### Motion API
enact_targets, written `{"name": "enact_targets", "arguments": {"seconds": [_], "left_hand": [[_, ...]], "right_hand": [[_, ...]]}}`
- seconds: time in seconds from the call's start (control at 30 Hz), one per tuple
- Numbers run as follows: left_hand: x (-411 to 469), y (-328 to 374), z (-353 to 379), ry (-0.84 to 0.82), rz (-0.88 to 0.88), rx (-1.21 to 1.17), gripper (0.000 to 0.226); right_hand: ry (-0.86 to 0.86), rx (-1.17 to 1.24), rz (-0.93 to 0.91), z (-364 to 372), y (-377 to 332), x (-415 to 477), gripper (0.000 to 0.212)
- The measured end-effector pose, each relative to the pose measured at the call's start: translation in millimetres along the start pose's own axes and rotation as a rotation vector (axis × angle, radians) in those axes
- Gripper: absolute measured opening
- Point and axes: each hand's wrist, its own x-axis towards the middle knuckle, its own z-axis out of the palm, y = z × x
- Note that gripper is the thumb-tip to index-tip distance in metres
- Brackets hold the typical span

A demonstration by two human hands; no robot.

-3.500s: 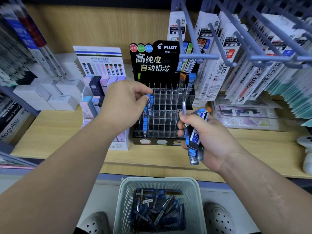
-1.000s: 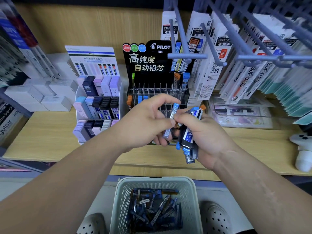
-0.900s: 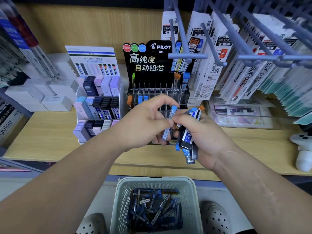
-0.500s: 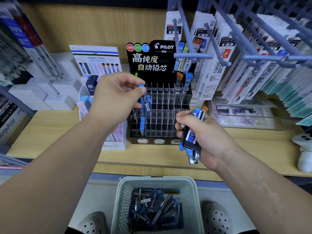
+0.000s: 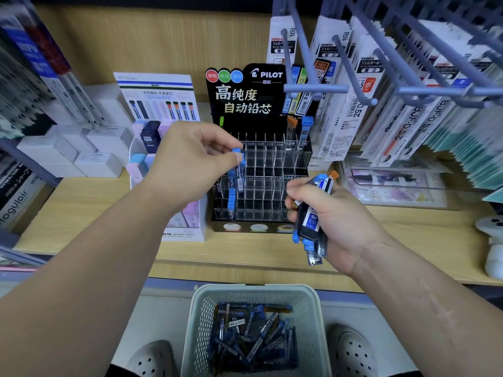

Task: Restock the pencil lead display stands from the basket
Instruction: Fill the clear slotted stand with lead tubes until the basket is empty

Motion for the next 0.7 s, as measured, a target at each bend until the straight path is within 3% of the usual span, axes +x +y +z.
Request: {"name": "enact_targets", "arguments": {"seconds": [0.23,0.6,0.7], "left_hand": [[0,-10,9,0.056,0.046,0.236,0.025],[5,-11,10,0.019,0.099,0.403,0.009],[4,-17,16,0.02,0.2,0.528,0.009]], "right_hand": [[-0.013,0.005,-0.001,-1,-1,-2,0.014],[-0.02,-0.013,0.003,-5,1,1,0.011],[-0.023,-0.008,0.006,-5,1,1,0.01]]}}
